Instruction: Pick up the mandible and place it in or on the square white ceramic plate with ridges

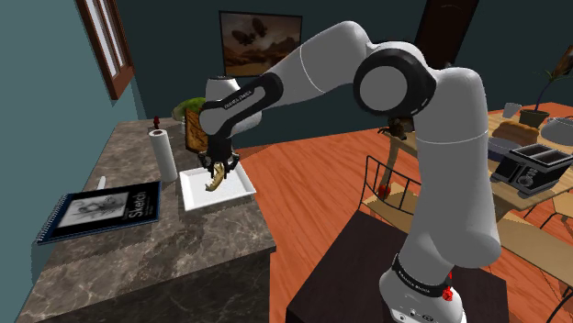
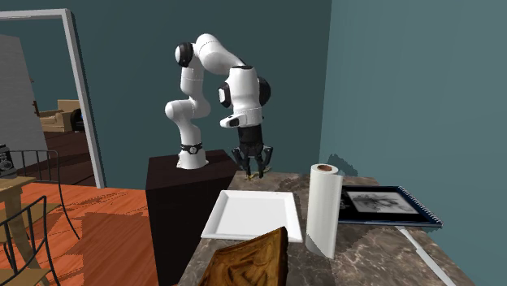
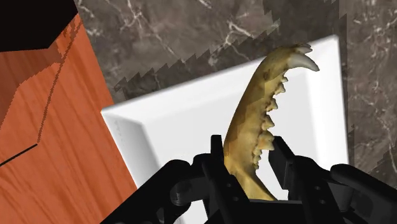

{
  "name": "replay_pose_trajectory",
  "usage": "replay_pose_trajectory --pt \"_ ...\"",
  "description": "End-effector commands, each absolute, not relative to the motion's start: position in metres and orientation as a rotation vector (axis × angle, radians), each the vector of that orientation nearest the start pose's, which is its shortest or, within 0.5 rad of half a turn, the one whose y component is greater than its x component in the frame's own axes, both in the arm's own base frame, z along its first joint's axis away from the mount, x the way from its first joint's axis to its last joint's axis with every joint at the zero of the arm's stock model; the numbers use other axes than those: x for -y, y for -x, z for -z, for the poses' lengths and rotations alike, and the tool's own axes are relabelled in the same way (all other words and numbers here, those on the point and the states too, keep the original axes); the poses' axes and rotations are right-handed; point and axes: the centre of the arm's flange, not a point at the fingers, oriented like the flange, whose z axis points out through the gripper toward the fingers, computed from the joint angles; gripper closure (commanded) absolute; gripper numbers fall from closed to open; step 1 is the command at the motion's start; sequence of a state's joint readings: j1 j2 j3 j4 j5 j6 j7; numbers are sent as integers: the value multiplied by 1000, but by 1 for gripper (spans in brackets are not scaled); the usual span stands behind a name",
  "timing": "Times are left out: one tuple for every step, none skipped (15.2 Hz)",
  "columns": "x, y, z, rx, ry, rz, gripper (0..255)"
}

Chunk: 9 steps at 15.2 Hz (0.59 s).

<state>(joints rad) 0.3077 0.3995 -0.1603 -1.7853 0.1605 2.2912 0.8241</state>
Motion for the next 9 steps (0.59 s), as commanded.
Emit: replay_pose_trajectory --pt "-95 -673 -347 -1121 2814 106 255" --pt "-87 -683 -347 -1121 2814 106 255" --pt "-80 -694 -347 -1121 2814 106 255" --pt "-72 -705 -347 -1121 2814 106 255" --pt "-64 -716 -348 -1121 2814 106 255" --pt "-64 -716 -343 -1121 2814 106 255" --pt "-64 -716 -337 -1121 2814 106 255" --pt "-64 -716 -332 -1121 2814 106 255" --pt "-64 -716 -327 -1121 2814 106 255"
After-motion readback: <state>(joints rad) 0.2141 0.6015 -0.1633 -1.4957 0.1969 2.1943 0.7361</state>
